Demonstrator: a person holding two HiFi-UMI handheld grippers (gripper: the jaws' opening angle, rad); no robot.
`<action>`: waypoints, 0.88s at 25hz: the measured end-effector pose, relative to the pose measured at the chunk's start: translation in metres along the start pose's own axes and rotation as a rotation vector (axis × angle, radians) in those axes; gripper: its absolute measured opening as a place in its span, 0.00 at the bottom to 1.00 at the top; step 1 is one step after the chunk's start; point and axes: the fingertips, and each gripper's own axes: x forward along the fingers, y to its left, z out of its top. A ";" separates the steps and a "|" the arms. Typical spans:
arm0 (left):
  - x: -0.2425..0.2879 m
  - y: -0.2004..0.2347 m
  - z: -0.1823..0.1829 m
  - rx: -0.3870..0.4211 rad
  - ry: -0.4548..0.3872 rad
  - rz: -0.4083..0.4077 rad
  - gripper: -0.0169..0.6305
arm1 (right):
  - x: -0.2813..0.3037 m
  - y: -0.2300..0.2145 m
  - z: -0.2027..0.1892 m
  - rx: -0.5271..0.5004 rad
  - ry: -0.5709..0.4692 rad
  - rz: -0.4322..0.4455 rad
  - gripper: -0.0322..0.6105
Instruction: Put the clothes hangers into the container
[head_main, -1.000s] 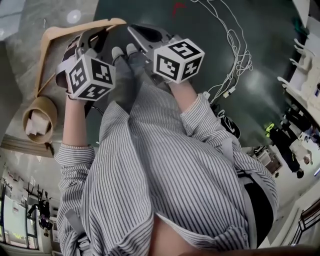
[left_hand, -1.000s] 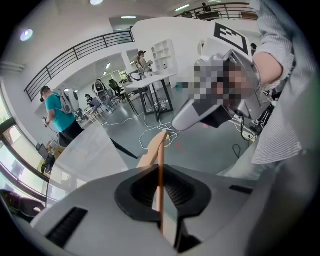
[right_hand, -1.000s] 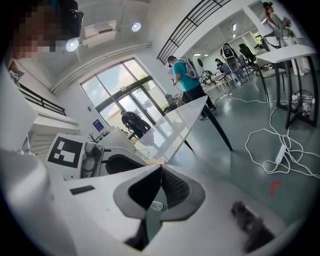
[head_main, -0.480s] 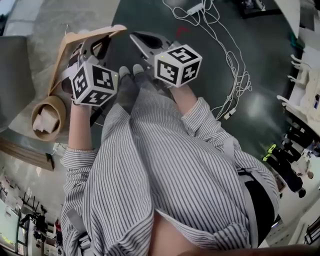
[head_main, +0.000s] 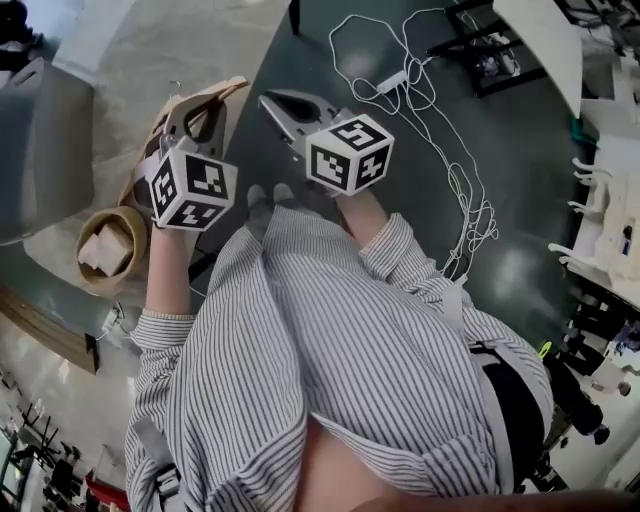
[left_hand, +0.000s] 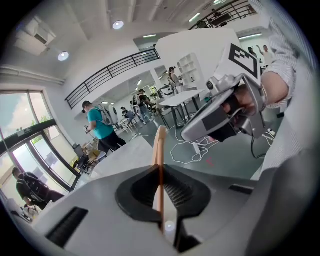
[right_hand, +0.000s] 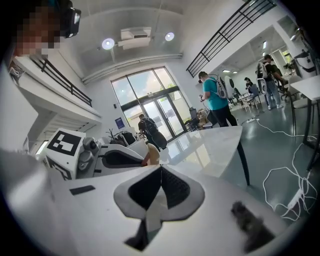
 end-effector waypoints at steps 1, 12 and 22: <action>-0.001 0.007 0.001 -0.010 -0.008 0.019 0.08 | 0.003 0.002 0.004 -0.014 -0.005 0.008 0.07; -0.038 0.061 0.000 -0.098 -0.058 0.154 0.08 | 0.024 0.042 0.040 -0.128 -0.040 0.095 0.07; -0.057 0.092 0.000 -0.108 -0.071 0.242 0.07 | 0.035 0.060 0.062 -0.191 -0.062 0.151 0.07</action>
